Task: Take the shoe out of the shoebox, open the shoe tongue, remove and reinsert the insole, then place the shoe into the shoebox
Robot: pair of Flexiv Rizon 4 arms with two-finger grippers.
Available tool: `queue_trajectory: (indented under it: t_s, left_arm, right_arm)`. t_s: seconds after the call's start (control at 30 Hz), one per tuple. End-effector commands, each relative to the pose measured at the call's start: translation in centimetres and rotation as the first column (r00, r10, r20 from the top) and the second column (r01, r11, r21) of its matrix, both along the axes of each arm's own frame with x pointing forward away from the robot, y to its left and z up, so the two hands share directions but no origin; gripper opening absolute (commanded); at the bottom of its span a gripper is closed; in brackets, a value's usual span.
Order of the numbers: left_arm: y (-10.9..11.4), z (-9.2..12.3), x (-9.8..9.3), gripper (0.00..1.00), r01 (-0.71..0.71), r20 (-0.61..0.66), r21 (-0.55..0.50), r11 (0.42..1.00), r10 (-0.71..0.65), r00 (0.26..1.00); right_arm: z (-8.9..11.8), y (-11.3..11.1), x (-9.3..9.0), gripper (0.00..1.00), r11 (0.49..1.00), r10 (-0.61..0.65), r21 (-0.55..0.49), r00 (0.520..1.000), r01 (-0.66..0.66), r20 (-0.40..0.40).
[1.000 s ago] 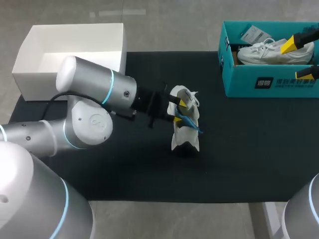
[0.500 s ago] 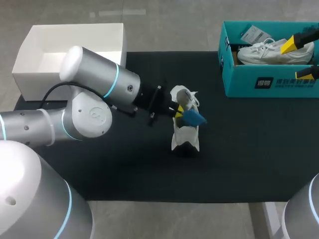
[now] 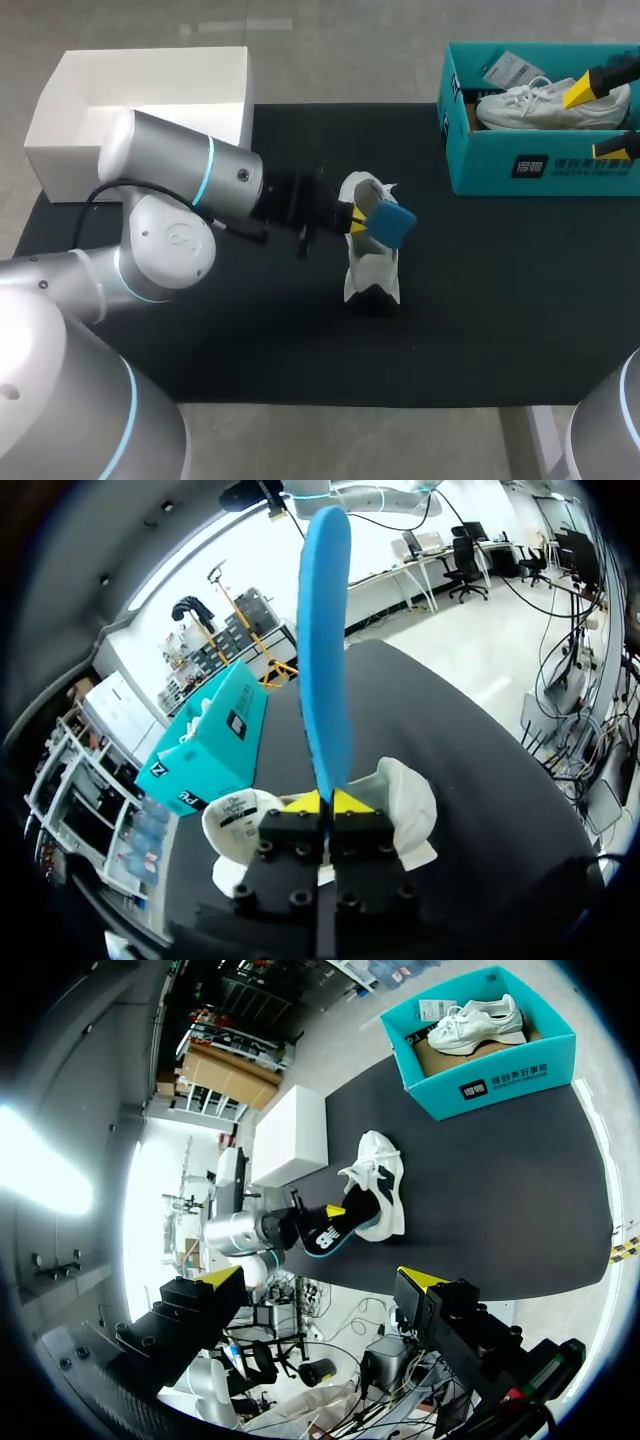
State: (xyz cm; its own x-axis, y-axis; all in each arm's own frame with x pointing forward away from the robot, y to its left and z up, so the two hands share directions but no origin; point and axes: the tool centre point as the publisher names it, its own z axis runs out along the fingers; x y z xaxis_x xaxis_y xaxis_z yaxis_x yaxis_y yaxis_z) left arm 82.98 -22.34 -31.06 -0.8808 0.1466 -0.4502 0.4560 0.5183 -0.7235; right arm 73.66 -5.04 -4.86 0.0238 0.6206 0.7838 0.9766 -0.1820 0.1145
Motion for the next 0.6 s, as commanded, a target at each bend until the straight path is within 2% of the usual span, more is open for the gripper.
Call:
queue_trajectory:
  t_s: [0.03, 0.23, 0.6]
  left_arm:
    - [0.0, -1.2, -0.5, 0.0, -0.033, -0.003, 0.011, 0.999, 0.033, 0.999]
    - [0.0, -2.5, 0.0, 0.0, -0.077, -0.036, 0.003, 0.997, 0.077, 0.996]
    - [-0.4, -3.2, 2.7, 0.0, -0.113, 0.037, 0.019, 0.993, 0.113, 0.993]
  right_arm:
    - [0.0, 0.1, 0.1, 1.0, 1.0, 0.0, -0.002, 1.0, 0.0, -0.002]
    - [0.0, 0.1, 0.1, 1.0, 1.0, 0.0, -0.002, 1.0, 0.0, -0.002]
    - [0.0, 0.1, 0.1, 1.0, 1.0, 0.0, -0.002, 1.0, 0.0, -0.002]
